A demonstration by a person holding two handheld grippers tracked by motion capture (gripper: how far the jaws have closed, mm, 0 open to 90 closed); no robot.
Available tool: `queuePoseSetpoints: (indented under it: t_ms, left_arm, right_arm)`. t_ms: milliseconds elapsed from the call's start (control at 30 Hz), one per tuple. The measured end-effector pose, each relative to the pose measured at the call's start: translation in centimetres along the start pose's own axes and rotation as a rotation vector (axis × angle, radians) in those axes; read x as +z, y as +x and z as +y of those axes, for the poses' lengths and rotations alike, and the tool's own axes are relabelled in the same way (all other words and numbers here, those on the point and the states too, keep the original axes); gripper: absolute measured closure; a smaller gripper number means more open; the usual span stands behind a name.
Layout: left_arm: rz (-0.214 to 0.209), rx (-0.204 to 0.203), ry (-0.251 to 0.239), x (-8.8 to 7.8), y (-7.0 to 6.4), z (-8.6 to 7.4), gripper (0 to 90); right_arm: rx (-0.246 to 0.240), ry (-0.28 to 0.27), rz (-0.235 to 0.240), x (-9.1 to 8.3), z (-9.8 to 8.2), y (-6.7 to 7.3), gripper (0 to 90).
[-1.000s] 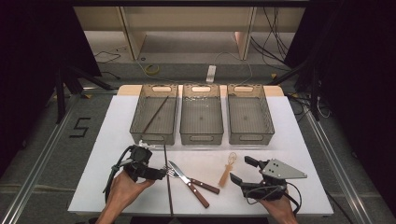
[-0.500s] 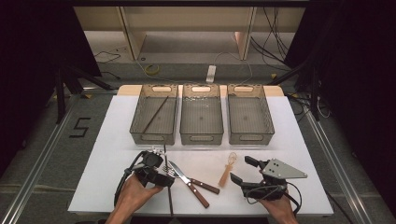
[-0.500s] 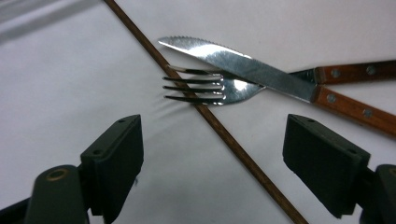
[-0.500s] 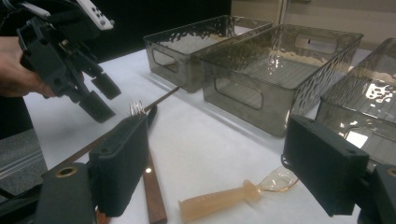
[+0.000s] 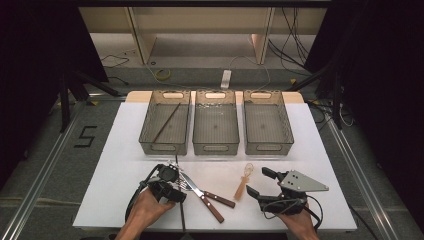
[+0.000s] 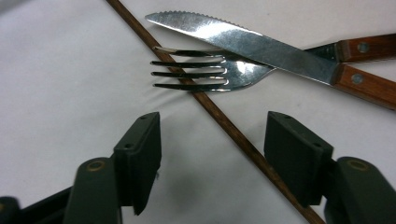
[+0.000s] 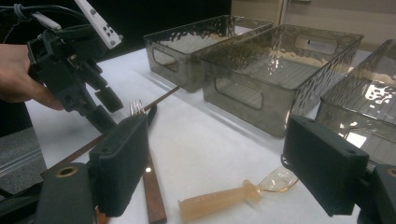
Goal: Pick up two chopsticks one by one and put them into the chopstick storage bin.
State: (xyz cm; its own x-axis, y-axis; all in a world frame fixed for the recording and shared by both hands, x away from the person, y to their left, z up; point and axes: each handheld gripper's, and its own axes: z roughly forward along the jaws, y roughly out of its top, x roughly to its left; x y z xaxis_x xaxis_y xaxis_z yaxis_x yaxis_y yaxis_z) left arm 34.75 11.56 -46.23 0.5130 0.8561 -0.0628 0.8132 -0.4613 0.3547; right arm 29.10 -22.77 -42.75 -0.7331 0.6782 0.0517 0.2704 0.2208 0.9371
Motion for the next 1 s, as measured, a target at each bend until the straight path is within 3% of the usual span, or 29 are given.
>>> queuePoseSetpoints:
  t_ms: [133, 233, 467, 700, 1000]
  left_arm:
    - [0.000, 0.007, 0.004, 0.1, -0.1, 0.0, 39.9]
    - [0.028, 0.020, 0.019, 0.3, -0.1, 0.1, 42.2]
    - [0.028, 0.034, 0.027, 0.3, 0.0, 0.0, 48.5]
    - [0.008, 0.036, 0.051, 0.0, 0.8, -0.1, 64.0]
    - [-0.025, 0.014, 0.081, -0.3, 2.0, -0.2, 68.6]
  right_arm:
    - [0.000, 0.000, -0.002, 0.0, 0.0, 0.0, 23.2]
    - [-0.003, 0.001, -0.003, 0.0, 0.0, 0.0, 23.3]
    - [0.000, -0.001, -0.002, 0.0, 0.0, 0.0, 23.3]
    - [-0.001, -0.002, -0.005, -0.1, 0.0, 0.0, 23.4]
    - [-0.004, -0.003, -0.006, -0.1, 0.1, 0.0, 23.5]
